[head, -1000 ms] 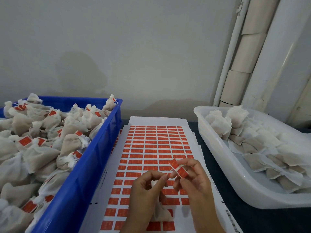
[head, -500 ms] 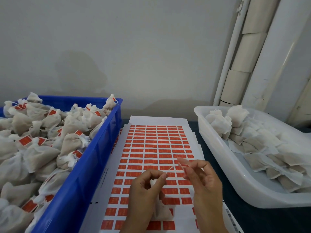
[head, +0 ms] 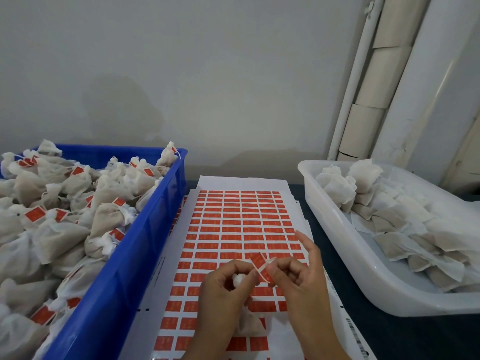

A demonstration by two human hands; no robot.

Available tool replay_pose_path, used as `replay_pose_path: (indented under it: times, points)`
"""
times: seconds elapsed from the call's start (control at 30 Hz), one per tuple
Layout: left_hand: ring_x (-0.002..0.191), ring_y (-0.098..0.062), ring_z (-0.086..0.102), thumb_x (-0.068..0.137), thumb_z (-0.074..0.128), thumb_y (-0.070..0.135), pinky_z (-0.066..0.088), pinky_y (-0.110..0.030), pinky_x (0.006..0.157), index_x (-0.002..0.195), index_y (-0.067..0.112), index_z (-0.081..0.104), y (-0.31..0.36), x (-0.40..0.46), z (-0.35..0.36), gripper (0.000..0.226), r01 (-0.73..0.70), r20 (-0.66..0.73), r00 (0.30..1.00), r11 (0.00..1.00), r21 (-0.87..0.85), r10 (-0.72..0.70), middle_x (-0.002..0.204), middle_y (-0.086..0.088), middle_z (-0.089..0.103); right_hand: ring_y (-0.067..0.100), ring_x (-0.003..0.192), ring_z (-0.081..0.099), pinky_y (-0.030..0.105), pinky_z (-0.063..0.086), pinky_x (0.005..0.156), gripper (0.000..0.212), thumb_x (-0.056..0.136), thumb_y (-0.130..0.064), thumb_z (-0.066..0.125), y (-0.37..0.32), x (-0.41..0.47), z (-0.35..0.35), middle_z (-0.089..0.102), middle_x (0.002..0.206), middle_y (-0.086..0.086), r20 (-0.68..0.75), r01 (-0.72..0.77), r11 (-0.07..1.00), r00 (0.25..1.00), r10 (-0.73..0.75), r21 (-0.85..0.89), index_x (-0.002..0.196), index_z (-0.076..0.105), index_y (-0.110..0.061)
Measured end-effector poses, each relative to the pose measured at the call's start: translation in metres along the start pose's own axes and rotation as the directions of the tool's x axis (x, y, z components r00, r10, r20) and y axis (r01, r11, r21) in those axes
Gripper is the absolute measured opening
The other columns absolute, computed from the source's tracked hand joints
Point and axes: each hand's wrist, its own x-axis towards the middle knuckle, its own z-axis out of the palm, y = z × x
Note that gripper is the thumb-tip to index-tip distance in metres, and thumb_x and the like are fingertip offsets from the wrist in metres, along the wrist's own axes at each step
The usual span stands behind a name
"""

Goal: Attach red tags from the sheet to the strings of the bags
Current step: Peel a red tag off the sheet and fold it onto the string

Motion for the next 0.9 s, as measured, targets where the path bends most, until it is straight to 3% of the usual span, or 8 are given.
replay_pose_path:
  times: [0.2,0.37,0.67,0.9]
  points:
    - [0.078,0.007,0.059,0.080,0.068,0.018,0.044,-0.002,0.058,0.070,0.030,0.066,-0.0029,-0.0007,0.0014,0.017,-0.037,0.010,0.999,0.998,0.058,0.037,0.073,0.025,0.065,0.003,0.076,0.067,0.007,0.050,0.064,0.046,0.081,-0.013,0.066,0.0030,0.0012,-0.0030,0.069,0.075,-0.009,0.006,0.022,1.000,1.000,-0.022,-0.002,0.110,0.040,-0.037]
    - [0.076,0.005,0.060,0.080,0.068,0.018,0.046,-0.004,0.057,0.070,0.030,0.066,-0.0047,0.0000,0.0015,0.016,-0.039,0.007,0.999,0.997,0.062,0.038,0.073,0.024,0.066,0.000,0.077,0.066,0.004,0.048,0.064,0.035,0.082,-0.016,0.065,0.0063,0.0017,-0.0030,0.068,0.076,-0.014,0.003,0.032,0.998,0.999,-0.032,-0.059,0.105,0.043,-0.033]
    - [0.072,0.004,0.061,0.080,0.068,0.023,0.046,-0.010,0.059,0.072,0.035,0.066,-0.0041,-0.0007,0.0020,0.014,-0.035,0.008,0.999,0.997,0.066,0.035,0.073,0.026,0.066,-0.002,0.076,0.065,0.001,0.045,0.062,0.029,0.081,-0.020,0.066,0.0060,0.0017,-0.0037,0.068,0.075,-0.006,-0.011,0.028,0.997,1.000,-0.029,-0.077,0.100,0.047,-0.030]
    - [0.073,0.005,0.061,0.079,0.068,0.023,0.045,-0.009,0.061,0.073,0.036,0.067,-0.0029,-0.0008,0.0021,0.014,-0.009,0.009,1.000,0.999,0.040,0.008,0.073,0.027,0.066,0.004,0.074,0.067,0.008,0.050,0.064,0.028,0.080,-0.015,0.067,0.0042,0.0011,-0.0044,0.069,0.072,-0.008,-0.017,0.017,0.998,1.000,-0.018,-0.061,0.098,0.049,-0.027]
